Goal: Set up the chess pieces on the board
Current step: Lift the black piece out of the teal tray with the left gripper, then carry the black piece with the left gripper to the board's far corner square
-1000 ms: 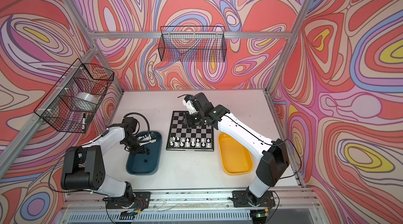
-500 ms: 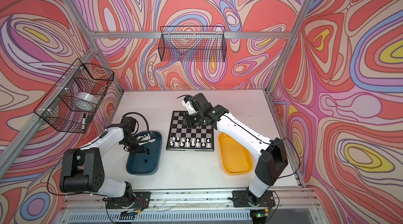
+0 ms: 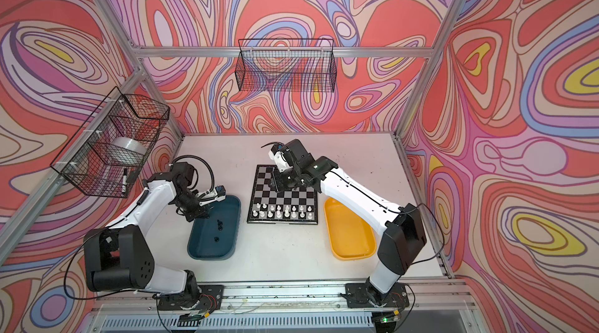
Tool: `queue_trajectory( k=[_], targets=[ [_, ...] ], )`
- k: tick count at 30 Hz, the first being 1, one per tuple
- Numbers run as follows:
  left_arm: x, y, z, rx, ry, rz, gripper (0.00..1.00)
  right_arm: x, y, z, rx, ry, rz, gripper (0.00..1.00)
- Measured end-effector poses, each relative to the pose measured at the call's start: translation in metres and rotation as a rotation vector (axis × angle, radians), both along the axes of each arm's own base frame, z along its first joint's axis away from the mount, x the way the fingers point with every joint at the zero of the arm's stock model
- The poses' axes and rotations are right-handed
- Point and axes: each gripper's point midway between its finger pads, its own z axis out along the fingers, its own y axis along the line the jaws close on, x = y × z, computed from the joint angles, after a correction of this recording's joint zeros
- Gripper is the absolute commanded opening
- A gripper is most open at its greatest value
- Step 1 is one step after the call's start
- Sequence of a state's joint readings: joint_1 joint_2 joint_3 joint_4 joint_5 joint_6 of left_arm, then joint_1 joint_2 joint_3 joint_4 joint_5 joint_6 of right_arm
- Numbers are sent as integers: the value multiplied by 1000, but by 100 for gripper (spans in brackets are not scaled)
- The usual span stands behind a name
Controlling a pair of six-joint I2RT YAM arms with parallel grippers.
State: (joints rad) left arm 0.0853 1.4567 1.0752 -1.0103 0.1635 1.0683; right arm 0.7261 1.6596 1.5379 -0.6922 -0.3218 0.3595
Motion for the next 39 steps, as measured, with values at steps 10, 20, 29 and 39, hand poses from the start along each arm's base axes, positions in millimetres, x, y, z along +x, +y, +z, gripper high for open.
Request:
queue_trajectory(
  k=[10,20,29,39],
  targets=[
    [47,-10,63,-75,-95,40,11,-1,1,0,2,1,4,17],
    [91,-50,82,-115,-127,-15,11,-3,-1,-4,-6,8,3,17],
    [141,-104,76,-133,-145,-93,10,-10,-9,-4,-23,14,-8,17],
    [191,-151,38,-146,-147,-116,10,-18,-19,2,-24,16,-38,17]
  ],
)
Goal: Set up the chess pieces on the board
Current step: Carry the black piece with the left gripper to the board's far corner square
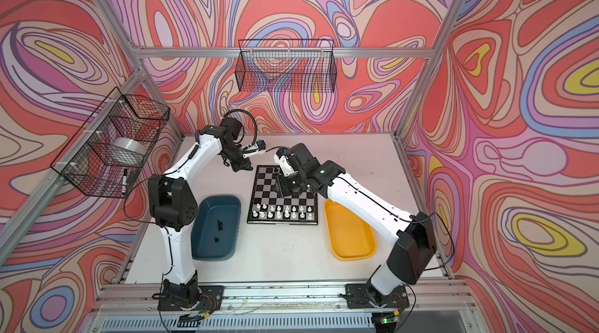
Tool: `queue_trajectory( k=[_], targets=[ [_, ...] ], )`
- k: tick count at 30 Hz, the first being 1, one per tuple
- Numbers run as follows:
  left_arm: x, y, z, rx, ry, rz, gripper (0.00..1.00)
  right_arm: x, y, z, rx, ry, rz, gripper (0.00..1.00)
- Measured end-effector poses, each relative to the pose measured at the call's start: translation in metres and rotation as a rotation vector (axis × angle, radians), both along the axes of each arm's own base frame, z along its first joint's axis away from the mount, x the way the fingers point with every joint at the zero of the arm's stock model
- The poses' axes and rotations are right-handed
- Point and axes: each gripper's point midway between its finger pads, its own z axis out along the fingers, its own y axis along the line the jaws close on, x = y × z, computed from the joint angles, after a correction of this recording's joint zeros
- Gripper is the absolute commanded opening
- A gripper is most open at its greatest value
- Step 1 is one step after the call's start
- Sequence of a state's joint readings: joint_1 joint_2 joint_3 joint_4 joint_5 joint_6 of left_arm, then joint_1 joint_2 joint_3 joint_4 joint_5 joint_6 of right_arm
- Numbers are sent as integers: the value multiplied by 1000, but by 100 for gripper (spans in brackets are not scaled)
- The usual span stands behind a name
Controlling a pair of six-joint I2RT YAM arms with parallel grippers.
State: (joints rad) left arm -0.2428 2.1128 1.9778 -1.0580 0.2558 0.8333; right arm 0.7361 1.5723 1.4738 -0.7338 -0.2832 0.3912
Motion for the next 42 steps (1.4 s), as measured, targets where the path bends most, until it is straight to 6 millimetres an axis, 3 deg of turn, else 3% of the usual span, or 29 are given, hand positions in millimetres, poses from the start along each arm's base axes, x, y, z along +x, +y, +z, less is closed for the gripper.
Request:
queue_trajectory(
  k=[15,25,42],
  targets=[
    [44,-18,-43,15,-52,28,11,-12,-1,-14,-36,43,-28,17],
    [50,-20,-67,31,-33,27,11,-14,0,-16,-44,49,-45,17],
    [61,-24,-80,48,-47,21,11,-15,1,-18,-48,54,-48,17]
  ],
)
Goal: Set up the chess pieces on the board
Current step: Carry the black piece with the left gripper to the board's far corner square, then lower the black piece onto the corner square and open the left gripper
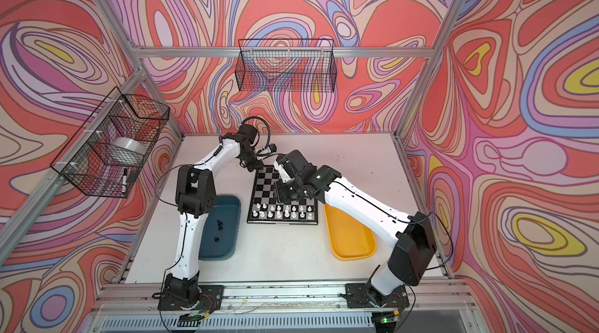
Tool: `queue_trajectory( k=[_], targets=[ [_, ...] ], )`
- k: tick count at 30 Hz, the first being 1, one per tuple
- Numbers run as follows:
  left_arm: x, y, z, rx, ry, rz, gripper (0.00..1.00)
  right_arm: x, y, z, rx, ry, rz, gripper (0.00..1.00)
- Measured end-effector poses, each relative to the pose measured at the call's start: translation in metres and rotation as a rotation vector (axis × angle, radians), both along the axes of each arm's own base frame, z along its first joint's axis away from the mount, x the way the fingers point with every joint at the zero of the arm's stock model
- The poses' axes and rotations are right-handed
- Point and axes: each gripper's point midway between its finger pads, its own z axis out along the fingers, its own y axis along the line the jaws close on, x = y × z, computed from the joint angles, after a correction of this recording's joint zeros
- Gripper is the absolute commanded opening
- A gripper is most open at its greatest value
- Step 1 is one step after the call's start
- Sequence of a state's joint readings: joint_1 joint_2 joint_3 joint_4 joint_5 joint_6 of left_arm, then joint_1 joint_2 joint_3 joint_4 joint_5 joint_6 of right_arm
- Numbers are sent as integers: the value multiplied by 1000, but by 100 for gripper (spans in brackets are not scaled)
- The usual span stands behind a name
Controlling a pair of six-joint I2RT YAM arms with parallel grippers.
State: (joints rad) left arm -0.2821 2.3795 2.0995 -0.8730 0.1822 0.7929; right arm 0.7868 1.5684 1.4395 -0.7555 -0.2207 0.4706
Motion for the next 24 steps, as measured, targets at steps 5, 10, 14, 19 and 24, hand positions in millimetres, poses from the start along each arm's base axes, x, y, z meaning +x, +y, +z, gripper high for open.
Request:
queue_trajectory(
  k=[5,10,14,19,24],
  targets=[
    [0,0,0,1,0,-4,12,1,1,-4,-8,6,1,17],
    [0,-1,0,2,-1,-9,14,1,1,-6,-10,9,1,17],
    [0,-1,0,3,-1,-9,20,1,1,-6,-10,9,1,17],
    [0,-1,-1,3,0,-9,24,1,1,-6,-10,8,2,17],
    [-1,-1,-1,2,0,-8,28,1,1,-6,-11,9,2,17]
  ],
)
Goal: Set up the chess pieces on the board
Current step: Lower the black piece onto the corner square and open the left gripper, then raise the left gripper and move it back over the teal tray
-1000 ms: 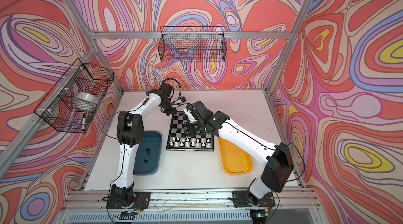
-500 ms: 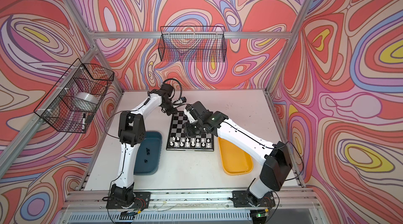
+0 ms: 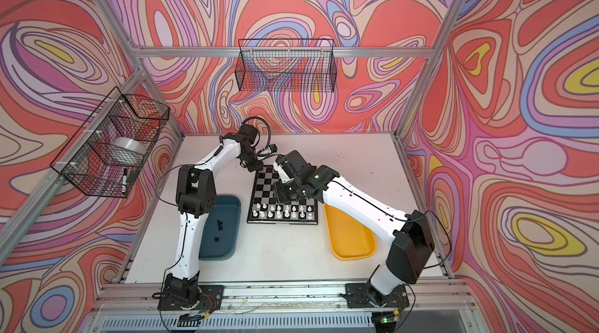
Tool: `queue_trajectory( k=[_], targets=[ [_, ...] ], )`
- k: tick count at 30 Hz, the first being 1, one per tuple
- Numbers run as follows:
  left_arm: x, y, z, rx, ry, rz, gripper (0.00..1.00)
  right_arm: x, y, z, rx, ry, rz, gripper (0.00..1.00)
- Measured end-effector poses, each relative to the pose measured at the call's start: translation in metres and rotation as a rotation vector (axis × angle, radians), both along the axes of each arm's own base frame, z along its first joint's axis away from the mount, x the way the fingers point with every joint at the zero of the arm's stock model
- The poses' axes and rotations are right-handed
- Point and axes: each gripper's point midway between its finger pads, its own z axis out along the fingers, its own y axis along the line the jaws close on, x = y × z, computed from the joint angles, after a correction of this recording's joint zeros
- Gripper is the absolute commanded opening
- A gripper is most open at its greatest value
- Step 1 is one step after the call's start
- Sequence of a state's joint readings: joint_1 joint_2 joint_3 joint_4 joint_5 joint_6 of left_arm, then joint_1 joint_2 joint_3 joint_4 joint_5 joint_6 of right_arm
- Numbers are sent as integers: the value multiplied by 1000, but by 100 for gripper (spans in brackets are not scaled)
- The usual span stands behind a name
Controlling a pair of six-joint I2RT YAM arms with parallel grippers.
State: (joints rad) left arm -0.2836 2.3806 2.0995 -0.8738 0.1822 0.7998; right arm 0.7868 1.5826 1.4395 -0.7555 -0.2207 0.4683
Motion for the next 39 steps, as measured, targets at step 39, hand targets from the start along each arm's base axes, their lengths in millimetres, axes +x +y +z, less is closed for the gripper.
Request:
queue_trajectory(
  k=[39],
  targets=[
    [-45,36,61,-41,10,64,52,-2,4,2,6,-15,31,17]
  ],
)
